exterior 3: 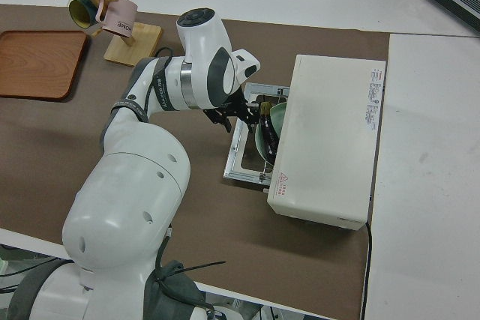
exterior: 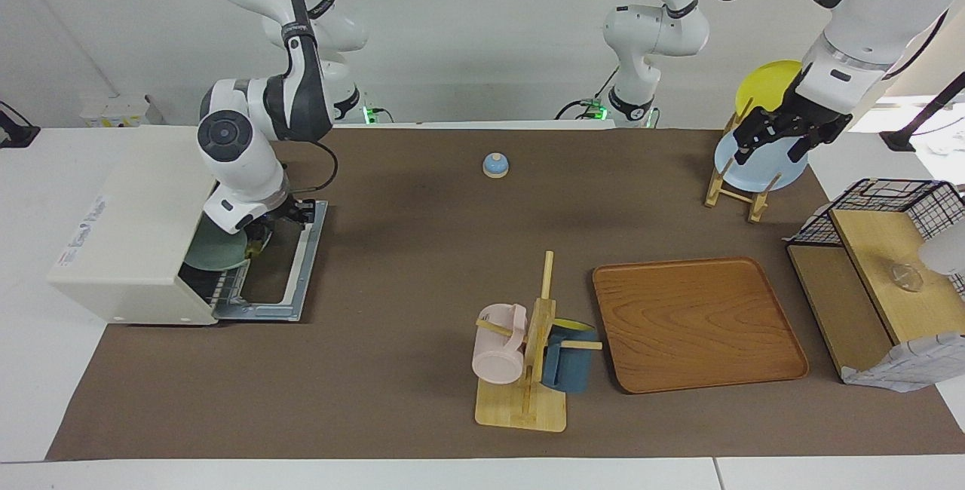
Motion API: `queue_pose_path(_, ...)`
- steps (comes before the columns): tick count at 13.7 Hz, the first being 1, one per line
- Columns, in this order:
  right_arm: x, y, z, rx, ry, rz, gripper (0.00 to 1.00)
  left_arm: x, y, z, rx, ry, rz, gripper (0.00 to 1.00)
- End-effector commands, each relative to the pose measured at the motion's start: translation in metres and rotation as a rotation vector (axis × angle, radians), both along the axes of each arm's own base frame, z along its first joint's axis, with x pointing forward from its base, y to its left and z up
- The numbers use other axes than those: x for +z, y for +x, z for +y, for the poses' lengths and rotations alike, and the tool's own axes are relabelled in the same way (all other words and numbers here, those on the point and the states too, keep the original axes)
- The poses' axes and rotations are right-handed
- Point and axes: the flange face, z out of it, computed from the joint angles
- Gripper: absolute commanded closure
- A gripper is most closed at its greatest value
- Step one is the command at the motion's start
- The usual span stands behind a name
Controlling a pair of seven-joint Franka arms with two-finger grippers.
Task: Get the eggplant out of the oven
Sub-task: 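Reach the right gripper into the toaster oven and grasp the green plate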
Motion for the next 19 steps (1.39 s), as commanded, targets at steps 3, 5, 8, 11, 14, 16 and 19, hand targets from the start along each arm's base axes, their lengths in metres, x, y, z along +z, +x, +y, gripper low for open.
queue_pose_path(3,0.002,-0.006,-0.004,0.087,-0.02,-0.004,0.39,0.001,-0.005,0.001,-0.002,-0.007,0.01,0.0)
queue_pose_path(5,-0.004,-0.008,-0.013,0.093,-0.03,-0.003,0.39,0.001,-0.005,0.001,-0.001,-0.009,0.01,0.0)
queue_pose_path(8,-0.022,-0.022,-0.013,0.108,-0.024,-0.039,0.42,0.001,-0.005,0.001,-0.001,-0.007,0.01,0.0)
queue_pose_path(11,-0.024,-0.023,-0.015,0.176,-0.083,-0.028,0.56,0.0,-0.005,0.001,-0.001,-0.007,0.011,0.0)
queue_pose_path(14,-0.022,-0.024,-0.014,0.205,-0.106,-0.003,0.97,0.001,-0.005,0.002,-0.001,-0.007,0.01,0.0)
queue_pose_path(16,-0.014,-0.019,0.004,0.24,-0.122,0.007,1.0,0.001,-0.005,0.001,-0.002,-0.007,0.01,0.0)
queue_pose_path(19,0.015,-0.003,0.072,0.254,-0.156,-0.002,1.0,0.001,-0.005,0.002,-0.001,-0.007,0.01,0.0)
